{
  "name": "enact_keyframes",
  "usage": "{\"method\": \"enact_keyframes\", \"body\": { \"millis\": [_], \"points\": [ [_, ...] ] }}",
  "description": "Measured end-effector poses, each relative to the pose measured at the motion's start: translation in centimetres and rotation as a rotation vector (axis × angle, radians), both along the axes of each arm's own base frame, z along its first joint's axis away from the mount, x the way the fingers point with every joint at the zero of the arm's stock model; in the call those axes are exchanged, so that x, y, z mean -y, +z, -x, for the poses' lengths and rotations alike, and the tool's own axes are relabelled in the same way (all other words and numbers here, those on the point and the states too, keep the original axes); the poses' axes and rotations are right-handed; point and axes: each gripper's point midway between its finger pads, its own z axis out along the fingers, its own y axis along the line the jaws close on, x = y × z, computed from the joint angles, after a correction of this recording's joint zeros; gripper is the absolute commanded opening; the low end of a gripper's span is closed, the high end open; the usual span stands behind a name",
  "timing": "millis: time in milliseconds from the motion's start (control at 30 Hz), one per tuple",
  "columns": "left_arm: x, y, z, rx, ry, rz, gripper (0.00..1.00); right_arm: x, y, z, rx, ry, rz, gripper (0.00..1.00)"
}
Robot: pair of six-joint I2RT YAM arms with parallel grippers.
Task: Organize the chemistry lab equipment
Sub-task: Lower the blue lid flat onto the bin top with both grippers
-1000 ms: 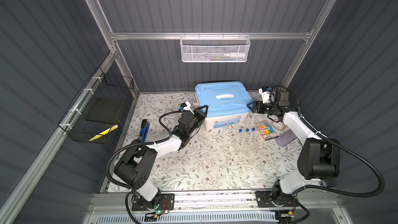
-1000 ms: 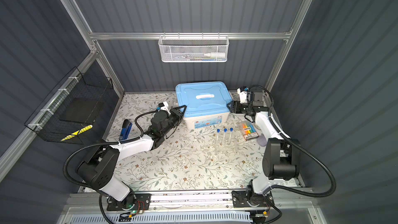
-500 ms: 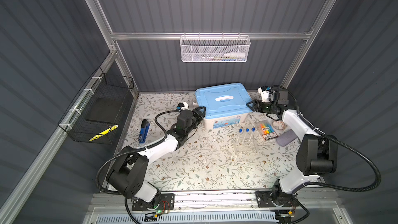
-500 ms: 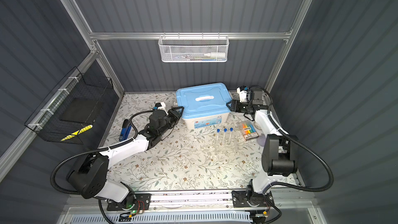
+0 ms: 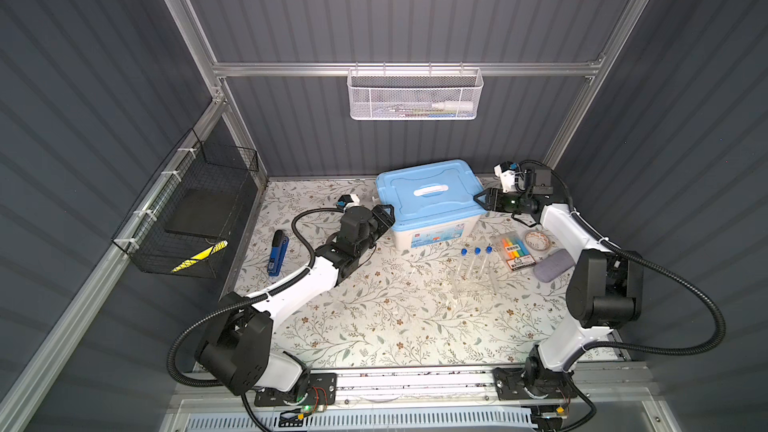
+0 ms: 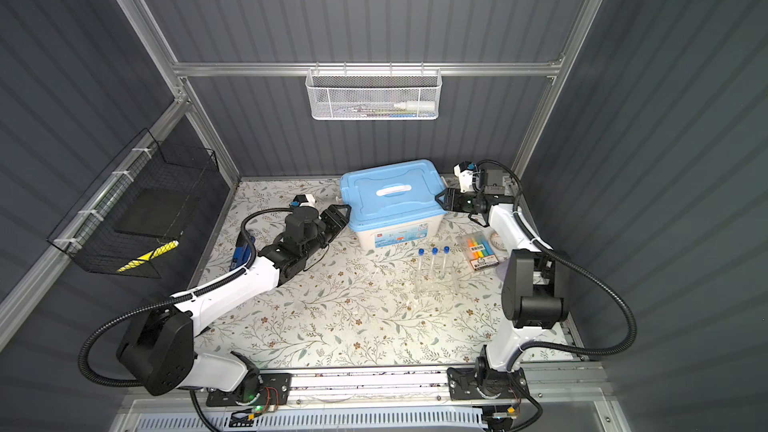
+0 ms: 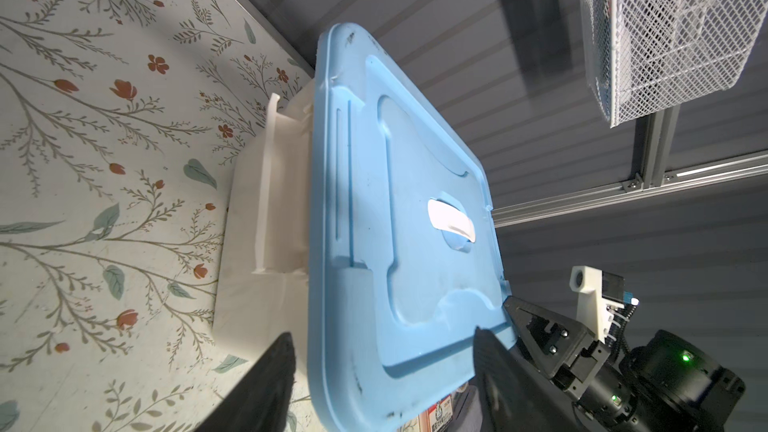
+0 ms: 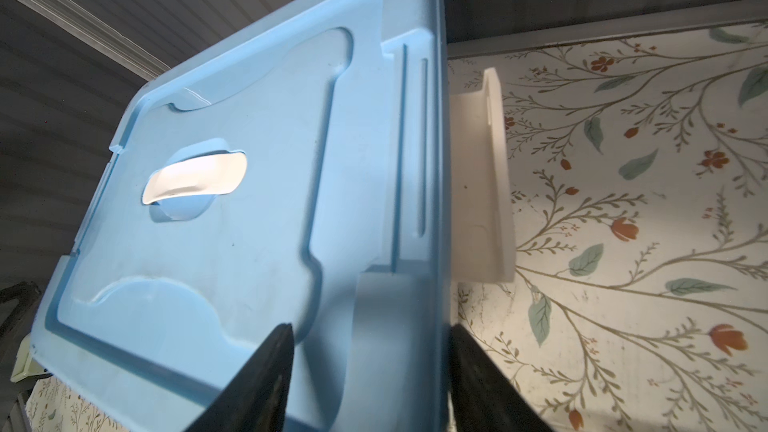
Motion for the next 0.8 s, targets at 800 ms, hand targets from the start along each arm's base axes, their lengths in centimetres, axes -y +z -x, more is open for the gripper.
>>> {"method": "enact_keyframes", "body": {
  "millis": [800],
  "points": [
    [-0.9,-3.6,-3.4,-0.087,-0.060,-0.076,0.61,-3.6,-0.7,1.2,-0.047,0.075,-0.018,0.55]
  ]
}}
